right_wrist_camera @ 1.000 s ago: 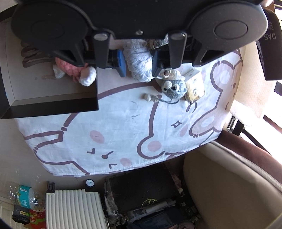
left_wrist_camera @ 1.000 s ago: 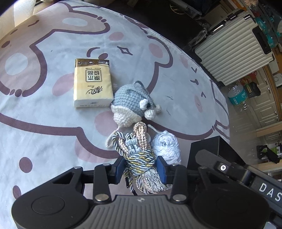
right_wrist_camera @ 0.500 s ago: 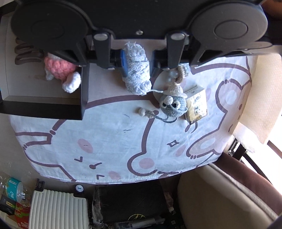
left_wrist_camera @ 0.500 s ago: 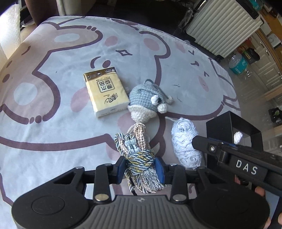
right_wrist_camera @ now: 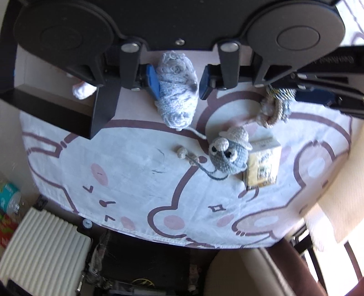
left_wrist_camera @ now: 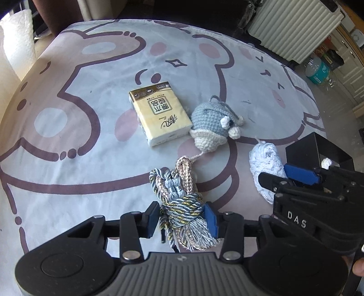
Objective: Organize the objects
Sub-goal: 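Close the left tool on the braided rope while the right tool grips the white crocheted item, then lift the rope with the left tool while the right tool carries the white item toward the black box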
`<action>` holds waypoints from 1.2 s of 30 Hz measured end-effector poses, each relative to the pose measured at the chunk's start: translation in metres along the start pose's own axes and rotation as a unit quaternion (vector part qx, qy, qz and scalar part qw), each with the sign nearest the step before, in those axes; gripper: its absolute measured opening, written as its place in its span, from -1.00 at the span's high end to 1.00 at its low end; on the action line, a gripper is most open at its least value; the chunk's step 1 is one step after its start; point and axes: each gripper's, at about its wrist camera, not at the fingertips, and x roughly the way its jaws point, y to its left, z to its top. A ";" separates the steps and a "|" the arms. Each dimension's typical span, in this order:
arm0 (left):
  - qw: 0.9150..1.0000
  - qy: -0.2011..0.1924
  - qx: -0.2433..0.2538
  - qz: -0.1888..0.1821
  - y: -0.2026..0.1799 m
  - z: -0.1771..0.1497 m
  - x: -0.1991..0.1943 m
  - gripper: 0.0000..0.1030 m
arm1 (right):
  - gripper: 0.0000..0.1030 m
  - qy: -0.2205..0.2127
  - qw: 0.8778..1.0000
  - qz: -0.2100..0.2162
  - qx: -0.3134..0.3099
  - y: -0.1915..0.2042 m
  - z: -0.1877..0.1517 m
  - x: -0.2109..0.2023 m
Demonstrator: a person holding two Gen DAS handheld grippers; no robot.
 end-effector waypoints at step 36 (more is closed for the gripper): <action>0.999 -0.031 0.032 0.030 -0.010 0.000 -0.019 0.07 | 0.40 0.025 0.996 0.073 0.055 -0.002 -0.012 -0.021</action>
